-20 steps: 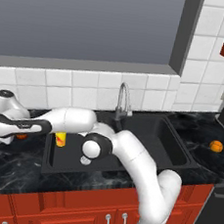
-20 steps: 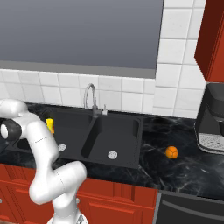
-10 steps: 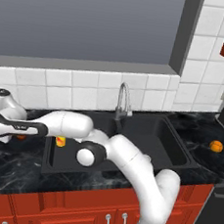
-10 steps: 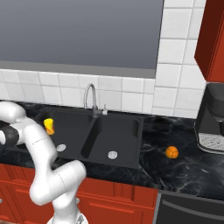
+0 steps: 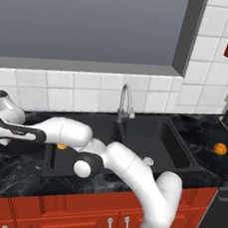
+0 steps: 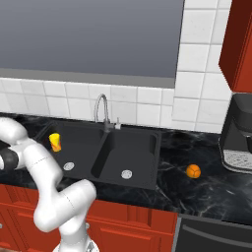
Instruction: Remove the tomato and orange from the sink. Then move the bowl and cup from the counter to the sink for washing.
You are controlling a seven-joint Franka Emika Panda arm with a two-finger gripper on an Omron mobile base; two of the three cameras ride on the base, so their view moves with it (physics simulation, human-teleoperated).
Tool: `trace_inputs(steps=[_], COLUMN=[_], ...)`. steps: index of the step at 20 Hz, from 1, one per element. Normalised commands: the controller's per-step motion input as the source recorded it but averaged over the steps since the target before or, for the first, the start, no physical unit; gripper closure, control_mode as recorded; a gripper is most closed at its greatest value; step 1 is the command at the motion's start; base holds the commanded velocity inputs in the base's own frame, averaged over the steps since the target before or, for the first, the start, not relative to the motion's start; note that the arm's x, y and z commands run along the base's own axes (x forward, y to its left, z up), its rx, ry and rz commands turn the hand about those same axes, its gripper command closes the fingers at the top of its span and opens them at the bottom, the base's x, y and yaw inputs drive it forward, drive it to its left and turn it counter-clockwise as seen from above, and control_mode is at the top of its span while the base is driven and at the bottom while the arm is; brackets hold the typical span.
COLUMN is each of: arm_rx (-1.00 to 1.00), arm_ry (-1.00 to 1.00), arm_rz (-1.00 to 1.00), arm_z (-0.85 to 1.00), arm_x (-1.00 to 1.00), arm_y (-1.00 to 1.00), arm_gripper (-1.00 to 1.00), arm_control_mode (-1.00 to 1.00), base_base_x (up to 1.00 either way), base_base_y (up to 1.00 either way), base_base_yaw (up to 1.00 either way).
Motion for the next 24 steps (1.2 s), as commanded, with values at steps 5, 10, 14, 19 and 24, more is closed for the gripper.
trace_inputs(steps=[5, 10, 14, 19, 24], arm_rx=[0.0, 0.0, 0.0, 0.0, 0.0], arm_ry=[0.0, 0.0, 0.01, 0.01, 0.0], arm_rz=[-0.05, -0.03, 0.0, 0.0, 0.0], arm_z=[-0.02, 0.06, 0.19, 0.24, 0.2], arm_x=[-0.02, -0.06, -0.04, -0.09, -0.14], arm_y=[0.0, -0.07, -0.07, -0.13, -0.23], arm_gripper=[1.0, 1.0, 1.0, 1.0, 1.0], arm_control_mode=[-1.0, -1.0, -1.0, -1.0, -1.0], base_base_x=[0.0, 0.0, 0.0, 0.0, 0.0], base_base_y=[0.0, 0.0, 0.0, 0.0, 0.0], base_base_yaw=[0.0, 0.0, 0.0, 0.0, 0.0])
